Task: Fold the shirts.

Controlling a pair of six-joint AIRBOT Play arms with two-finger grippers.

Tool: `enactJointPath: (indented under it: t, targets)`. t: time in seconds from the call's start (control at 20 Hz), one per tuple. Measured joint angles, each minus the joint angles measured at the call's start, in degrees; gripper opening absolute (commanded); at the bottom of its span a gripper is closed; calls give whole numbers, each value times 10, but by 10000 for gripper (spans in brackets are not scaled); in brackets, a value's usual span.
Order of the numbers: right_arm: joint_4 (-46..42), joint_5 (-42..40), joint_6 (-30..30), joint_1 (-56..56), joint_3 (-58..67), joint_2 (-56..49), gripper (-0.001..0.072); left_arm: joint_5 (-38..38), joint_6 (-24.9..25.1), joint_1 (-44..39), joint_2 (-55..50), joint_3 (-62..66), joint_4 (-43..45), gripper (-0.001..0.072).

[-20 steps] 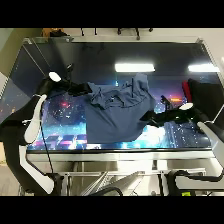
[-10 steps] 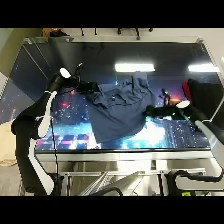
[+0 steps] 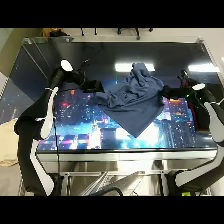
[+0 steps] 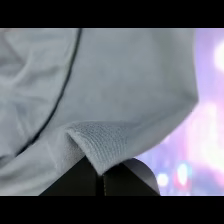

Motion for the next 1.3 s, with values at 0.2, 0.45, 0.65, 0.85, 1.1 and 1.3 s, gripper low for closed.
enactJointPath:
  t: [0.2,0.45,0.65,0.85,1.1,1.3]
  targets:
    - [6,25,-10,-4,33,-29,17,-1,-18,-39,2,-8,89,704]
    - [9,60,-28,-6,42,-33,17,-7,-55,-33,10,-21,194,704]
    - [10,78,-32,-6,44,-33,18,-5,-68,12,12,-24,187,704]
    - [10,84,-35,-6,44,-33,17,-22,-44,55,-9,-24,101,704]
    - [10,87,-36,-6,44,-33,18,-43,-28,72,-52,-24,51,704]
    - [10,90,-36,-6,44,-33,18,-47,-14,59,-74,-24,15,4]
